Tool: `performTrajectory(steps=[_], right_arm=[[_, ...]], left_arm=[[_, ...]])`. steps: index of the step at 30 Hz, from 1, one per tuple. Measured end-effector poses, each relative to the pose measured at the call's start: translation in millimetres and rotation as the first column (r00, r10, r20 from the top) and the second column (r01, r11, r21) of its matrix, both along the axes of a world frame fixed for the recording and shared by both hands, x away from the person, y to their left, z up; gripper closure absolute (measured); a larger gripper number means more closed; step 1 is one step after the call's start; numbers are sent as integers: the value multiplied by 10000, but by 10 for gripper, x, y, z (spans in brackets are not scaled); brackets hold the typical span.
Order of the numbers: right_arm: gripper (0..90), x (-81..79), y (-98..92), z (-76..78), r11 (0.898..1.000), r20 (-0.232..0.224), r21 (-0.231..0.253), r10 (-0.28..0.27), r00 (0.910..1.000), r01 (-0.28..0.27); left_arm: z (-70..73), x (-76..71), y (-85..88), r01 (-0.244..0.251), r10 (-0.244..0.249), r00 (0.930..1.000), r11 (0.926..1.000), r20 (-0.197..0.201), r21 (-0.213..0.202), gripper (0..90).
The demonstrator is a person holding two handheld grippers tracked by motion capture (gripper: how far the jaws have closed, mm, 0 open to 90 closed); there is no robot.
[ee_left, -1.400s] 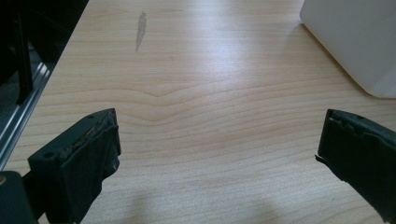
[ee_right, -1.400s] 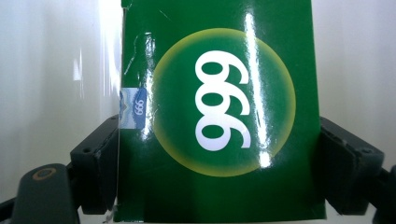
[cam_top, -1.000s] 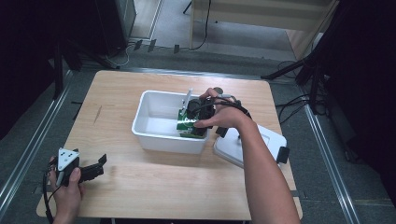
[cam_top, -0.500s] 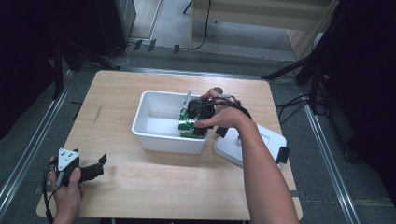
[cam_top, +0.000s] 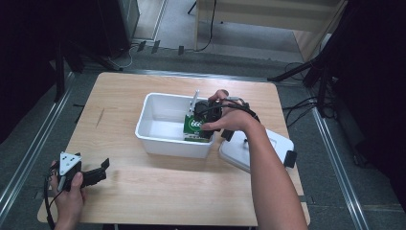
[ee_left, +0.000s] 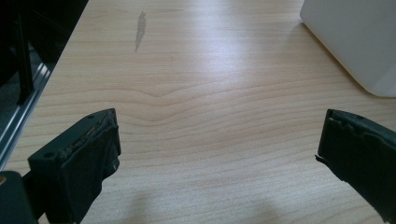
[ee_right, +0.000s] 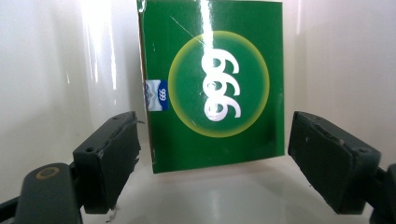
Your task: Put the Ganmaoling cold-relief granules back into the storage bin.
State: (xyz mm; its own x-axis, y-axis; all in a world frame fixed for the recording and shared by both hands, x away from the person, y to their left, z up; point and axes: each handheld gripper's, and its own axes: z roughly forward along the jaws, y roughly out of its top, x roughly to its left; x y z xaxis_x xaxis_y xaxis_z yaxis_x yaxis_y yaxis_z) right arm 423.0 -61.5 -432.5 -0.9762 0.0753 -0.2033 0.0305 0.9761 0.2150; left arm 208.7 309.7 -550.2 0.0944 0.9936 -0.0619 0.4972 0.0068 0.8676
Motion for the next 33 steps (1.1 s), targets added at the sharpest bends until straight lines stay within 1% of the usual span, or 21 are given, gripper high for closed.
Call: performTrajectory(steps=[4, 8, 9, 10, 11, 12, 13, 15, 16, 17, 22, 25, 27, 29, 33], right_arm=[[165, -13, -36, 44, 9999, 28, 97, -46, 10000, 45], [164, -48, -66, 118, 9993, -36, 284, -240, 9997, 241], [163, -54, -74, 135, 9991, -54, 385, -177, 9998, 179], [162, -65, -83, 158, 9987, -89, 425, -267, 9996, 271], [160, -70, -95, 181, 9986, -91, 473, -247, 9997, 251], [157, -83, -108, 201, 9979, -112, 538, -369, 9993, 374], [154, -86, -121, 220, 9972, -200, 635, -388, 9990, 400], [141, -120, -150, 268, 9938, -484, 858, -664, 9966, 704], [137, -125, -158, 279, 9934, -514, 940, -618, 9968, 664], [132, -142, -174, 300, 9923, -538, 986, -703, 9961, 753], [128, -168, -255, 383, 9872, -434, 1308, -864, 9953, 914], [123, -187, -324, 447, 9823, -448, 1496, -1074, 9932, 1130], [106, -199, -372, 485, 9790, -333, 1633, -1180, 9925, 1219], [77, -219, -415, 516, 9753, -385, 1748, -1306, 9907, 1354], [49, -257, -499, 559, 9753, -334, 1706, -1364, 9901, 1401]], left_arm=[[0, 0, -5, -17, 17, 10000, 10000, -17, 36, 0], [0, 0, -6, -22, 22, 10000, 10000, -25, 45, 0], [0, 1, -6, -24, 24, 10000, 10000, -22, 40, 0], [0, 1, -7, -25, 25, 10000, 10000, -25, 50, 0], [0, 1, -6, -17, 17, 10000, 10000, -27, 69, 0], [0, 1, -7, -19, 19, 10000, 10000, -22, 72, 0], [0, 1, -7, -16, 16, 10000, 10000, -22, 72, 0], [-1, 0, -8, -15, 16, 10000, 10000, -13, 68, 0], [0, 0, -8, -10, 11, 10000, 10000, -22, 76, 0], [0, 0, -9, -9, 9, 10000, 10000, -22, 79, 0], [-1, 0, -10, -8, 8, 10000, 10000, -23, 81, 0], [-1, 0, -8, -13, 13, 10000, 10000, -17, 66, 0], [-1, 0, -8, -15, 16, 10000, 10000, -12, 63, 0], [-1, 0, -8, -17, 17, 10000, 10000, -13, 61, 0], [-1, 0, -9, -21, 22, 10000, 10000, -13, 71, 0]])
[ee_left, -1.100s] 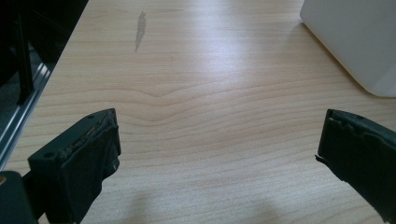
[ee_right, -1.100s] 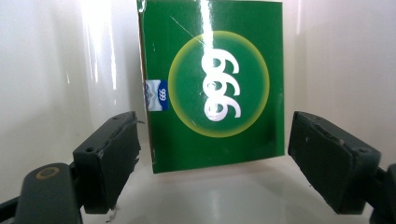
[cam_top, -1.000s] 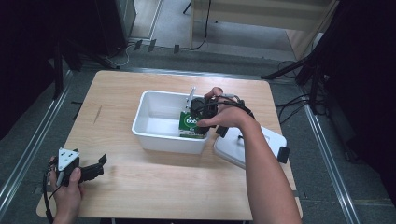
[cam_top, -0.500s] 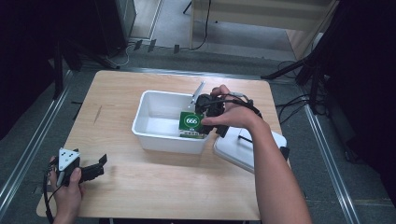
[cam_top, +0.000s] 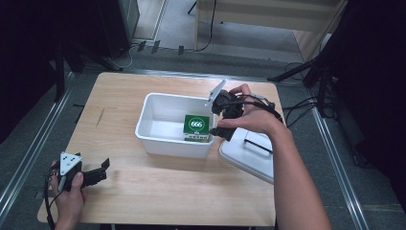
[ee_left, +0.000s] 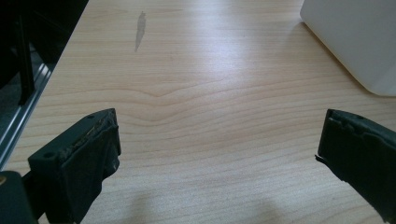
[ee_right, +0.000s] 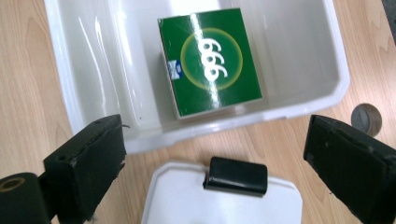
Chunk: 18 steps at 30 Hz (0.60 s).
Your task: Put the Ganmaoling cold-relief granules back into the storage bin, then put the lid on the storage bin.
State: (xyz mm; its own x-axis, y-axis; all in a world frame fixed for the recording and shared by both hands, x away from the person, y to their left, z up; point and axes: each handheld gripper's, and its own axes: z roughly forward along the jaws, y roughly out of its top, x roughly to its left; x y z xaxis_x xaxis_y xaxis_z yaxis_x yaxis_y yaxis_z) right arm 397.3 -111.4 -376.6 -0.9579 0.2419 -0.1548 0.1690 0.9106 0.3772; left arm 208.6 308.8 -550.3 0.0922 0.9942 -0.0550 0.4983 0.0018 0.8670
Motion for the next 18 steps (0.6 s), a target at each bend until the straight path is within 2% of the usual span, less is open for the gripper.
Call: performTrajectory(steps=[10, 15, 18], right_arm=[[11, -70, -266, 27, 9993, 176, -110, -354, 9992, 356], [12, -115, -414, -16, 9981, 63, -237, -565, 9984, 566], [15, -144, -501, -74, 9965, 201, -490, -673, 9975, 683]], left_arm=[[-2, -1, -4, -46, 46, 10000, 10000, 19, 27, 0], [-3, -8, -10, -53, 53, 10000, 10000, 58, 22, 0], [-2, -13, -8, -25, 25, 10000, 10000, 40, 50, 0]])
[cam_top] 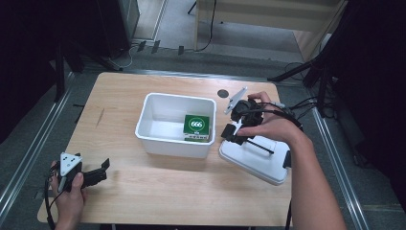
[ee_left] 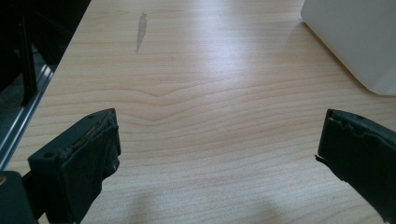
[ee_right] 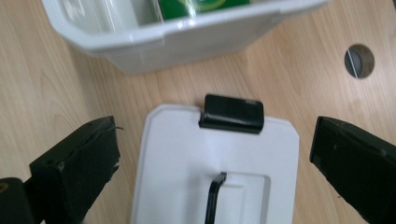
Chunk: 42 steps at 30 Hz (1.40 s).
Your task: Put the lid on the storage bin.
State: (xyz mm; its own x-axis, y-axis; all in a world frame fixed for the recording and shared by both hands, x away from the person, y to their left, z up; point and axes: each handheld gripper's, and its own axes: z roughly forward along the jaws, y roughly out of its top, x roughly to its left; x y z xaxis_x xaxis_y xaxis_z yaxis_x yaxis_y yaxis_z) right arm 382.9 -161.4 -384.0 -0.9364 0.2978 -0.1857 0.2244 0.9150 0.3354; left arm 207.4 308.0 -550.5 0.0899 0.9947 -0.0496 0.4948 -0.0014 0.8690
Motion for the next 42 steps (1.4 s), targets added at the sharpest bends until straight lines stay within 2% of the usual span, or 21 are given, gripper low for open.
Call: performTrajectory(steps=[2, 5, 7, 10, 15, 22, 26, 37, 42], right_arm=[[58, -15, -50, -42, 9997, 97, -162, -192, 9998, 194], [121, -37, -125, -95, 9986, 226, -154, -505, 9985, 508], [133, -44, -185, -131, 9978, 309, -47, -662, 9973, 664], [162, -56, -250, -193, 9963, 412, -205, -820, 9958, 829], [276, -77, -350, -294, 9928, 573, -309, -1140, 9918, 1159], [401, -89, -454, -413, 9899, 340, -461, -1325, 9906, 1339], [442, -86, -508, -495, 9847, 248, -799, -1532, 9879, 1547], [536, -103, -638, -640, 9814, 115, -992, -1642, 9864, 1645], [580, -107, -713, -675, 9814, 77, -925, -1680, 9858, 1680]], left_arm=[[0, 1, -1, -7, 7, 10000, 10000, -5, -5, 0], [1, 2, -5, -14, 14, 10000, 10000, -27, 44, 0], [1, 3, -8, -19, 19, 10000, 10000, -35, 50, 0], [1, 4, -5, -25, 25, 10000, 10000, -32, 78, 0], [0, 3, -6, -26, 26, 10000, 10000, -20, 80, 0], [-1, 3, -8, -35, 35, 10000, 10000, -30, 86, 0], [-1, 2, -8, -29, 30, 10000, 9999, -37, 98, 0], [-2, 4, -12, -37, 37, 10000, 9999, -42, 127, 0], [-2, 3, -12, -34, 35, 10000, 9999, -43, 133, 0]])
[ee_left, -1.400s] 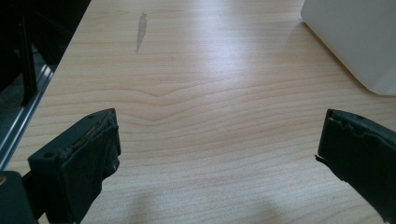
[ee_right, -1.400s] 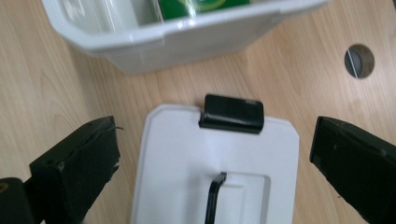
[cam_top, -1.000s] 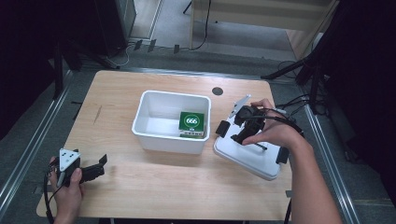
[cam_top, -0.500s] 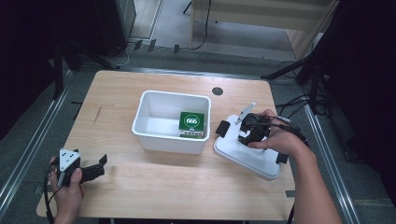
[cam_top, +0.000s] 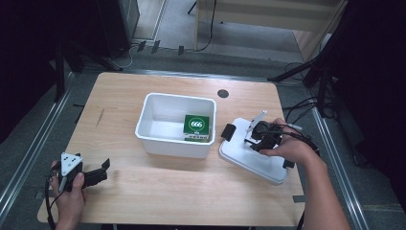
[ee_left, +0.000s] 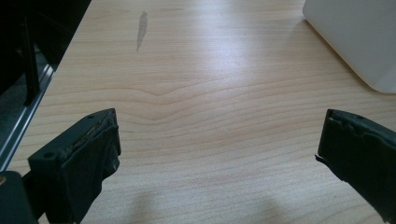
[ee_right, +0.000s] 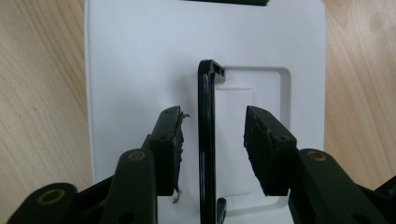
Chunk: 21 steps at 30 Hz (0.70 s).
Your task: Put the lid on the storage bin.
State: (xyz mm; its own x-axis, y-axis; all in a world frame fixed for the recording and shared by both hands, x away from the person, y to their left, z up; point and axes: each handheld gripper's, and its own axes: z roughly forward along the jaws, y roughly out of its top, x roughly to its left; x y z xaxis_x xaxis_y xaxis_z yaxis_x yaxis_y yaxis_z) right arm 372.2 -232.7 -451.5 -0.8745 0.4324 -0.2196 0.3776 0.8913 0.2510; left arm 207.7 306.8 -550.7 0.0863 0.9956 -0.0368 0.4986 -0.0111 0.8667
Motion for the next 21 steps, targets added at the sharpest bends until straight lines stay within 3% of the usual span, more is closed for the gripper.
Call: performTrajectory(steps=[7, 21], right_arm=[[620, -20, -77, -23, 9999, -173, -53, -115, 9998, 115], [735, 21, -213, -30, 9991, -71, 167, -399, 9992, 401]], left_arm=[[-1, 1, -4, 1, -1, 10000, 10000, 0, 42, 0], [-2, 0, -6, -7, 7, 10000, 10000, 10, 40, 0]])
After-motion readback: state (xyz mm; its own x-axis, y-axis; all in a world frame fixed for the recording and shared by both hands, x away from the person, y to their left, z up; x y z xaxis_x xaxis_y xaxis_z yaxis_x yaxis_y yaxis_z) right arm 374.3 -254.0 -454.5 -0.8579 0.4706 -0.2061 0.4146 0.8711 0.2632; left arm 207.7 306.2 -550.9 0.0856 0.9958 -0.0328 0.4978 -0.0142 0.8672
